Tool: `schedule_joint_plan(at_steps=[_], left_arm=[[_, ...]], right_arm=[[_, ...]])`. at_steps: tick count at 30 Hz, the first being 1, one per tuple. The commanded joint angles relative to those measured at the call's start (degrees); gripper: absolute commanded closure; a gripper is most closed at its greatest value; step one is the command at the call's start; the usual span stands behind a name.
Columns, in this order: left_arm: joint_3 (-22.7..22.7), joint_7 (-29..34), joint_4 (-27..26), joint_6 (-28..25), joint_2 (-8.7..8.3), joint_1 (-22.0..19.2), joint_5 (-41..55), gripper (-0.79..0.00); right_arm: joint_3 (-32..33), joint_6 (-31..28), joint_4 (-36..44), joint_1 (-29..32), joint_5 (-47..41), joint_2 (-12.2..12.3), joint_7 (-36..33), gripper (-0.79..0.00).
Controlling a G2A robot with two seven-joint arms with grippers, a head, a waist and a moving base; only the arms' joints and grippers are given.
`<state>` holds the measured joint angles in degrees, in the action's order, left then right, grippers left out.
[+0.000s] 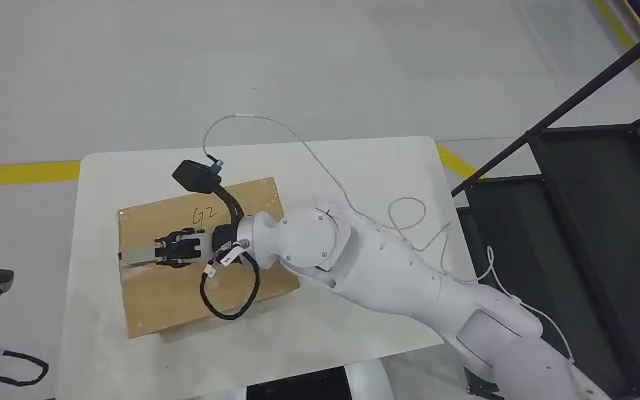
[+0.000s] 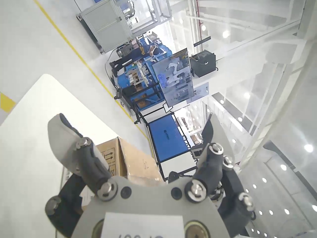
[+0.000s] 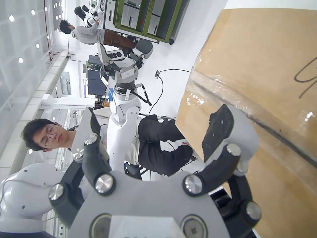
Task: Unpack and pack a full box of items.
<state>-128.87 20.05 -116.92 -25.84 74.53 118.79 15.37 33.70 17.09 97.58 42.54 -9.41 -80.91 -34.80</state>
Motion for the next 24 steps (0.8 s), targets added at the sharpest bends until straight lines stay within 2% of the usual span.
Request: schedule_joint_plan(at_steps=[1,8,11,13,18,24], left_arm=[[0.0,0.0,0.0,0.0,0.0,0.0,0.0,-0.785],[-0.06,-0.18,0.25,-0.98,0.0,-1.05,-1.2,-0.785],[0.19,-3.02,-0.39,1.63,0.16,-2.29,-1.57,-0.785],[0.14,-4.77,-0.75,0.81,0.27,-2.88,-3.98,-0.785],[1.38,-13.89,-0.3,2.58,1.19,-2.55,-9.82,-0.785],[1.38,-13.89,-0.3,2.58,1.19,-2.55,-9.82,-0.785]], right_arm=[[0.0,0.0,0.0,0.0,0.0,0.0,0.0,-0.785],[0.0,0.0,0.0,0.0,0.0,0.0,0.0,-0.785],[0.0,0.0,0.0,0.0,0.0,0.0,0.0,-0.785],[0.0,0.0,0.0,0.0,0.0,0.0,0.0,-0.785],[-0.3,-0.68,0.17,0.62,0.16,-0.1,0.38,-0.785],[-3.25,-1.75,-2.75,-1.89,-2.5,-2.39,-1.25,-0.785]])
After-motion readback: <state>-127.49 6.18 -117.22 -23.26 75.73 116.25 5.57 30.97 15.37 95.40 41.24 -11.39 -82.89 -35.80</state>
